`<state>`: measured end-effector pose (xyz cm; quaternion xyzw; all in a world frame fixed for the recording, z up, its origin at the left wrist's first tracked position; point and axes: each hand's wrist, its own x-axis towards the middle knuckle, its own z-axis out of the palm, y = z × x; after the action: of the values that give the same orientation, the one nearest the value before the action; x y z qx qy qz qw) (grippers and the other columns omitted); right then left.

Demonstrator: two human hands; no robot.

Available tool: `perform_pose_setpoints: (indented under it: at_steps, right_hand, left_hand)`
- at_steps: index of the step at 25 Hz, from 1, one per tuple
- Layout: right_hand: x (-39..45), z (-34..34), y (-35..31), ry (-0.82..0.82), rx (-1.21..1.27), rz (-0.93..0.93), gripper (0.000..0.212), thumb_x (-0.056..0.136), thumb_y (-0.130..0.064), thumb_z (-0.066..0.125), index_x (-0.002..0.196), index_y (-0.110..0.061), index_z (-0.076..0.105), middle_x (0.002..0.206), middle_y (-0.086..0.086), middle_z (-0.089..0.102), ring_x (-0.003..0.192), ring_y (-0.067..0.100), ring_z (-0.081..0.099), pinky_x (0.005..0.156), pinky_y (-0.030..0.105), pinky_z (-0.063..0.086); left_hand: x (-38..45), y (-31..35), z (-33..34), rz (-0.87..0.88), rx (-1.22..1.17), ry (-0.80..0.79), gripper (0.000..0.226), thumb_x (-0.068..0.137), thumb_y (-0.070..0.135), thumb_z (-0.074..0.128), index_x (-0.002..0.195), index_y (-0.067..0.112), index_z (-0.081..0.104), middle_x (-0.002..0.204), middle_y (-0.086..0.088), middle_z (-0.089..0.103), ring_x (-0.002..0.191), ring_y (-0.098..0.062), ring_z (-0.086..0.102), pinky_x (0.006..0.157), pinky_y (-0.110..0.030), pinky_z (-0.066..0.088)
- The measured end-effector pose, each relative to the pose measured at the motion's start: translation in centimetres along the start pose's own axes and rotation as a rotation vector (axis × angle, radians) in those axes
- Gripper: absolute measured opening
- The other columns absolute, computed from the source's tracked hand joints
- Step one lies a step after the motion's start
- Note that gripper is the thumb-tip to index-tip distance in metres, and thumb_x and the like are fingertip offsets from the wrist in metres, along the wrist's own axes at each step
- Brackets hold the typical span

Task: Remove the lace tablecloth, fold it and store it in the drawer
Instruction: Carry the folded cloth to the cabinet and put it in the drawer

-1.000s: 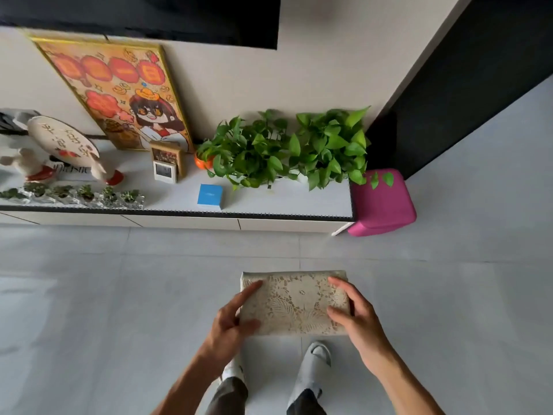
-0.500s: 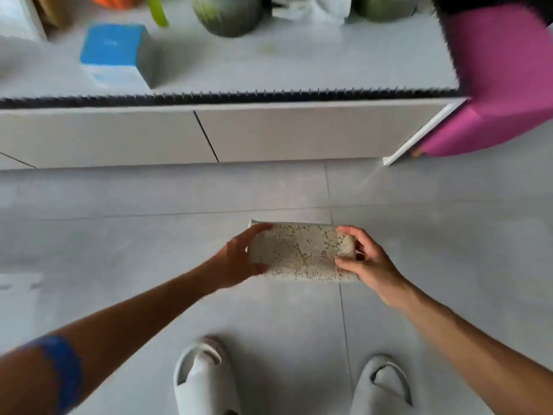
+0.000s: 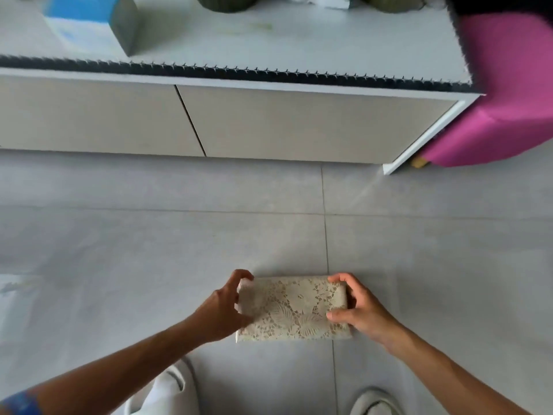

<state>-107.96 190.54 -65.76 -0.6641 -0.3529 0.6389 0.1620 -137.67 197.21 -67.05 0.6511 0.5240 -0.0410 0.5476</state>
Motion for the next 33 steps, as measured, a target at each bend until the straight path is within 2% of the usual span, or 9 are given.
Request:
perform_pose_setpoints:
  at_steps: [3, 6, 9, 14, 19, 21, 26, 31, 33]
  right_hand:
    - [3.5, -2.8, -2.6, 0.113, -0.261, -0.047, 0.05, 0.073, -0.034, 0.082, 0.115, -0.041, 0.055, 0.124, -0.004, 0.06, 0.11, 0.019, 0.061, 0.085, 0.031, 0.051]
    - [8.7, -6.6, -8.8, 0.244, 0.441, -0.02, 0.035, 0.084, -0.034, 0.073, 0.114, -0.025, 0.058, 0.133, 0.007, 0.058, 0.109, 0.024, 0.062, 0.082, 0.037, 0.052]
    - [12.8, -7.9, -13.7, 0.184, 1.107, -0.042, 0.067, 0.093, -0.049, 0.055, 0.144, -0.01, 0.037, 0.142, 0.017, 0.049, 0.121, 0.035, 0.055, 0.093, 0.048, 0.049]
    - [16.3, -7.7, -15.0, 0.158, 1.648, -0.251, 0.101, 0.085, -0.077, 0.038, 0.156, -0.013, 0.007, 0.164, 0.01, 0.015, 0.15, 0.031, 0.016, 0.12, 0.053, 0.018]
    - [18.0, -8.6, -14.5, 0.182, 1.584, -0.274, 0.098, 0.077, -0.083, 0.042, 0.14, -0.009, 0.038, 0.146, 0.007, 0.041, 0.142, 0.024, 0.033, 0.118, 0.053, 0.021]
    - [18.4, -8.5, -14.6, 0.245, 1.551, -0.234, 0.082, 0.076, -0.084, 0.043, 0.112, -0.01, 0.049, 0.122, 0.007, 0.051, 0.112, 0.024, 0.053, 0.105, 0.048, 0.035]
    - [18.0, -8.3, -13.8, 0.349, 1.432, -0.164, 0.073, 0.067, -0.088, 0.046, 0.078, -0.016, 0.041, 0.076, 0.001, 0.04, 0.063, 0.019, 0.034, 0.063, 0.03, 0.032]
    - [13.9, -6.5, -9.7, 0.276, 1.337, -0.125, 0.069, 0.077, -0.079, 0.05, 0.103, -0.016, 0.058, 0.108, 0.002, 0.062, 0.097, 0.021, 0.058, 0.09, 0.039, 0.043]
    - [11.2, -5.2, -8.0, 0.363, 0.938, 0.028, 0.046, 0.088, -0.058, 0.058, 0.107, -0.016, 0.057, 0.116, 0.006, 0.062, 0.099, 0.024, 0.06, 0.087, 0.04, 0.048]
  left_hand:
    - [3.0, 2.5, -5.0, -0.133, 0.035, 0.208, 0.058, 0.079, 0.021, 0.077, 0.126, 0.017, 0.044, 0.114, -0.012, 0.063, 0.092, -0.024, 0.065, 0.078, -0.034, 0.054]
    - [5.2, 6.3, -11.7, -0.076, -0.197, 0.439, 0.038, 0.081, 0.019, 0.075, 0.115, 0.016, 0.058, 0.118, -0.009, 0.061, 0.092, -0.02, 0.062, 0.065, -0.025, 0.046]
    - [4.8, 8.3, -15.5, 0.014, -0.099, 0.463, 0.037, 0.082, 0.019, 0.075, 0.115, 0.021, 0.058, 0.116, -0.005, 0.061, 0.101, -0.024, 0.062, 0.078, -0.031, 0.049]
    - [2.5, 7.2, -16.2, 0.033, 0.125, 0.449, 0.039, 0.083, 0.021, 0.073, 0.117, 0.03, 0.056, 0.117, 0.005, 0.061, 0.107, -0.016, 0.059, 0.091, -0.038, 0.05]
    - [1.3, 5.6, -15.3, 0.107, 0.116, 0.446, 0.037, 0.085, 0.017, 0.07, 0.114, 0.036, 0.057, 0.118, 0.011, 0.062, 0.108, -0.006, 0.058, 0.086, -0.034, 0.052]
    - [1.3, 5.7, -14.7, 0.165, 0.156, 0.458, 0.038, 0.085, 0.016, 0.069, 0.117, 0.034, 0.057, 0.119, 0.013, 0.061, 0.109, -0.005, 0.058, 0.085, -0.031, 0.051]
    - [1.5, 7.7, -14.5, 0.372, 0.284, 0.548, 0.04, 0.085, 0.012, 0.067, 0.121, 0.026, 0.058, 0.117, 0.011, 0.06, 0.106, -0.01, 0.059, 0.085, -0.034, 0.052]
    - [2.6, 9.5, -12.9, 0.552, 0.483, 0.619, 0.037, 0.084, 0.018, 0.06, 0.121, 0.021, 0.058, 0.119, 0.004, 0.059, 0.088, -0.009, 0.057, 0.081, -0.032, 0.049]
    - [2.9, 8.6, -11.3, 0.542, 0.56, 0.571, 0.034, 0.085, 0.02, 0.061, 0.119, 0.021, 0.059, 0.113, 0.003, 0.062, 0.094, -0.017, 0.059, 0.08, -0.033, 0.051]
